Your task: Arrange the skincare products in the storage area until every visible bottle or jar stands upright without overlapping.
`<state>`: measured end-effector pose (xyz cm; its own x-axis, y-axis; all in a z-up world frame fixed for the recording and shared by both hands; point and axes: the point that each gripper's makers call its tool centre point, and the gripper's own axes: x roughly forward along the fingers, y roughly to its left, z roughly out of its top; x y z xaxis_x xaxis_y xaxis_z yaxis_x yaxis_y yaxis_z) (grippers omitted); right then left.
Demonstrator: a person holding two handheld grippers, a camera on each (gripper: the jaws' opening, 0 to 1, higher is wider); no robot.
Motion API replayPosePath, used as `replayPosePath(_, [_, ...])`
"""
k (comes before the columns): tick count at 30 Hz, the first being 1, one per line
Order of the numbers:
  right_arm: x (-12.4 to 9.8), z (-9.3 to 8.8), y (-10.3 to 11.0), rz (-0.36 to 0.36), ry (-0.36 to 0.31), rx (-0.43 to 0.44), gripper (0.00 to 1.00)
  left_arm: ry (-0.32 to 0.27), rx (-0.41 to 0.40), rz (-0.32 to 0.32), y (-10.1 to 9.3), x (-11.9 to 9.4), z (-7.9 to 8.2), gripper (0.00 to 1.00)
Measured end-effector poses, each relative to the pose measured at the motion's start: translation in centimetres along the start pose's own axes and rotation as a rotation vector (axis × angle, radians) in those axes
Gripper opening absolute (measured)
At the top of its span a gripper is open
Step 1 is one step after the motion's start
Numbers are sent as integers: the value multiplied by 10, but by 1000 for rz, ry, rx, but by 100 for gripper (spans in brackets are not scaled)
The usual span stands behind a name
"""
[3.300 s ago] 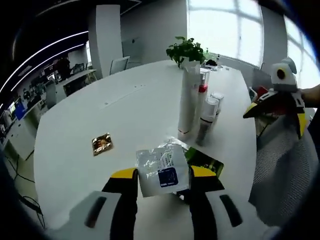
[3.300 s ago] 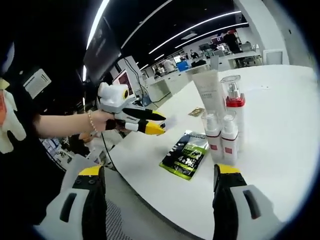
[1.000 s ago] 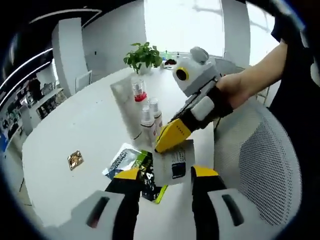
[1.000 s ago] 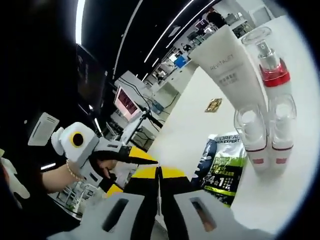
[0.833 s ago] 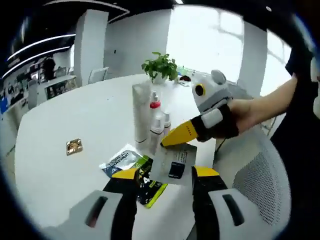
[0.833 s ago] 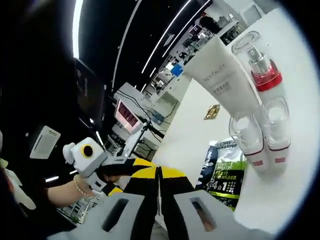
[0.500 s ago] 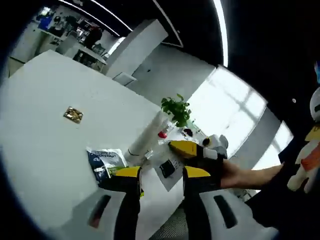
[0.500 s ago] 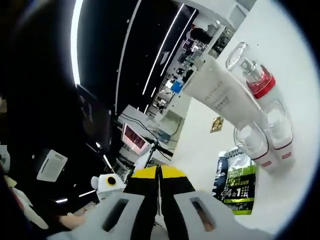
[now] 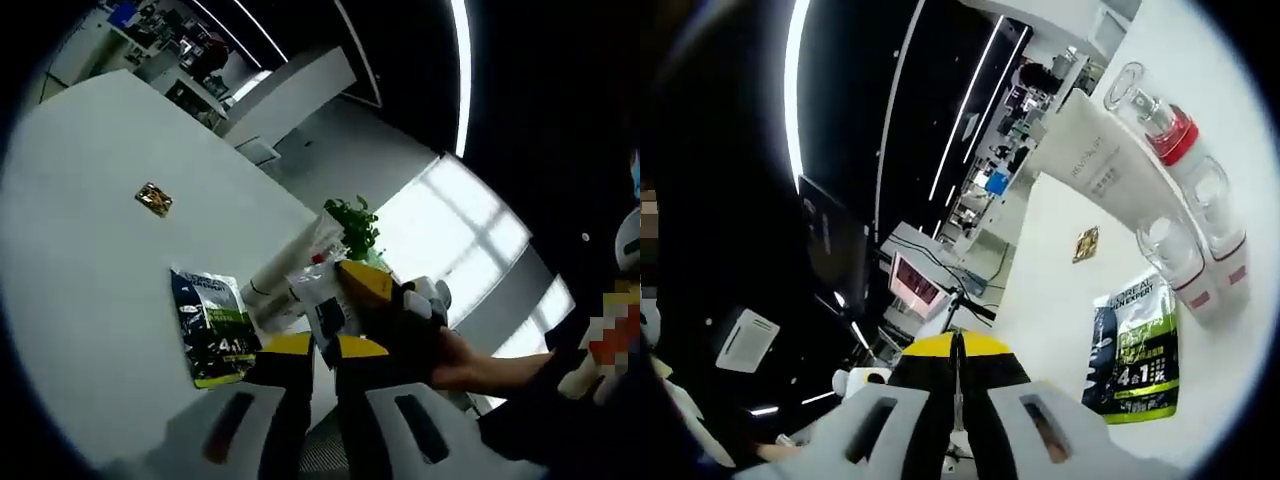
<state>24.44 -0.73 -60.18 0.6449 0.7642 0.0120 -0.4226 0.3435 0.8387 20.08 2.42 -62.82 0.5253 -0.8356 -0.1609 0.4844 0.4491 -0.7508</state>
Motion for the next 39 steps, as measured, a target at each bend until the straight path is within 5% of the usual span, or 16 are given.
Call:
replayPosePath(4, [3,-7,-10,-64,59,-159,1,17,13,36,6,-4,-3,0])
replayPosePath(19, [13,-68,-38,-179,506,-751,1,180,140,239,64,-29,-16,0])
replayPosePath(39, [48,-96,-99,-259,649,-818,1,279,173,376,119,-30,-27,0])
